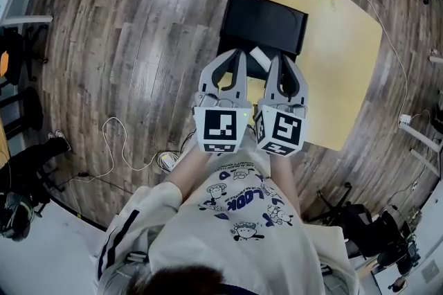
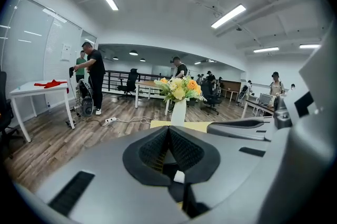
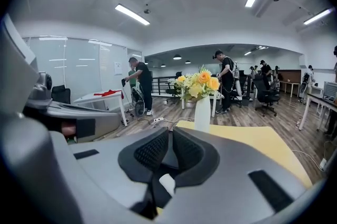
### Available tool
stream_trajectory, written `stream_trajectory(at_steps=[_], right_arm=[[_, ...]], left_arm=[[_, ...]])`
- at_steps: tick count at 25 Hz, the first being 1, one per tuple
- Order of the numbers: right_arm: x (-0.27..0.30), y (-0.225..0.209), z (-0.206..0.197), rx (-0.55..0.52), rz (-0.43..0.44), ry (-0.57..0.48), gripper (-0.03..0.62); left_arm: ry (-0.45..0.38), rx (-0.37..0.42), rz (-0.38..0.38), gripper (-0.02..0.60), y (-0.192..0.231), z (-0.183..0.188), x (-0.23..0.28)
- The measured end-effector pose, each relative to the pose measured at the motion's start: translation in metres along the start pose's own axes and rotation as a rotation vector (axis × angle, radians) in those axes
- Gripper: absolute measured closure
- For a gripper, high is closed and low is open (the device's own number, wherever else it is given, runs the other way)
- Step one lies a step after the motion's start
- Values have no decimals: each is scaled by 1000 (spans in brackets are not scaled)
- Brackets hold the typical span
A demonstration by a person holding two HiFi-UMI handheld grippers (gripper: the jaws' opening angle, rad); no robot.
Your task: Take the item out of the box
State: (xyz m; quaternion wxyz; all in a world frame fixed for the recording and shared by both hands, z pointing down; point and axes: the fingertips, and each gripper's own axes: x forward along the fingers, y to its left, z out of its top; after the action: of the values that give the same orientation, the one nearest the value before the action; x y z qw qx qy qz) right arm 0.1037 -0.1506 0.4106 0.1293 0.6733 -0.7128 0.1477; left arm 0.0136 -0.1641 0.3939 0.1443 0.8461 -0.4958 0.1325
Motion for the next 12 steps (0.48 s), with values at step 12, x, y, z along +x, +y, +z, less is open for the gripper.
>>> stream_trajectory(at_steps=[12], right_arm=[[16, -5, -43, -37, 7, 142, 549]], left_arm=[[111, -45, -26, 568, 3, -43, 17]])
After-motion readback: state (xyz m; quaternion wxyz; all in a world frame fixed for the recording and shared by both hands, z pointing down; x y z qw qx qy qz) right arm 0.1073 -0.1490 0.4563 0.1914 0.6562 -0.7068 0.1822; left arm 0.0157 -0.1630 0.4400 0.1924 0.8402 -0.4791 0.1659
